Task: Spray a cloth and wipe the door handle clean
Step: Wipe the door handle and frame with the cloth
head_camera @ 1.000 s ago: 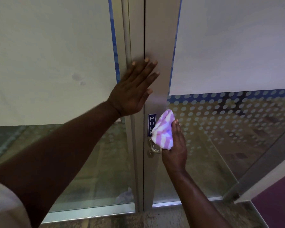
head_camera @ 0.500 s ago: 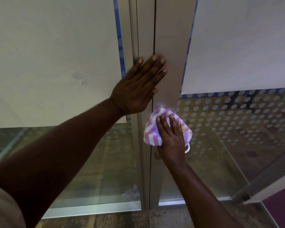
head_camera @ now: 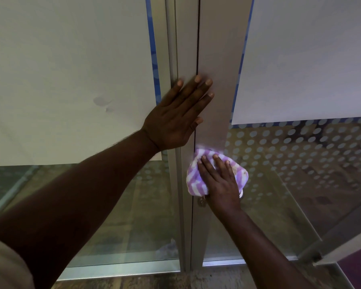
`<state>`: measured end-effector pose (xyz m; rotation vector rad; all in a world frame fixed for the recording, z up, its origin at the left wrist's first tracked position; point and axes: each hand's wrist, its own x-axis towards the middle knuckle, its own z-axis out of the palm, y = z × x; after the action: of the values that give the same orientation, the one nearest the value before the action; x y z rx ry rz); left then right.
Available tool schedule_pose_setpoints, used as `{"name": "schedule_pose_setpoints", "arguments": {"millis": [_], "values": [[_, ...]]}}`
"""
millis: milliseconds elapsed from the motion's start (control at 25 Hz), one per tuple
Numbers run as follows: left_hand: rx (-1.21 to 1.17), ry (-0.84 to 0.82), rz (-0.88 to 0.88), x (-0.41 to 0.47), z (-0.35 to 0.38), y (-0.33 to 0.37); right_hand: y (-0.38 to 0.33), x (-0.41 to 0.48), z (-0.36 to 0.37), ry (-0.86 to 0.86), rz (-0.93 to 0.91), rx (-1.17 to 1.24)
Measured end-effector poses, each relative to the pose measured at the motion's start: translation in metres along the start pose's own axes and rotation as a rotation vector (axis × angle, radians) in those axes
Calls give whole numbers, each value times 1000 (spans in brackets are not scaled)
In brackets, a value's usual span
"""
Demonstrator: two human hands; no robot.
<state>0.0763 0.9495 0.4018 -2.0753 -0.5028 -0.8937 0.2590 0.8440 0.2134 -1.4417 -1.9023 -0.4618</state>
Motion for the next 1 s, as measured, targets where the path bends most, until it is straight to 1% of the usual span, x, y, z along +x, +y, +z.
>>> {"name": "schedule_pose_setpoints", "arguments": {"millis": [200,400,560,760,1000], "values": [[-1,9,-6,0,1,0,6,50,-25,118,-69,7],[2,5,-6,-1,1,0,16,40,-18,124,-90,6],[18,0,-2,-1,2,0,34,12,-7,33,-61,0],[40,-3,5,-2,4,-1,37,-34,0,-125,61,80],[48,-2,-1,-2,5,-1,29,-45,1,-209,134,124]]}}
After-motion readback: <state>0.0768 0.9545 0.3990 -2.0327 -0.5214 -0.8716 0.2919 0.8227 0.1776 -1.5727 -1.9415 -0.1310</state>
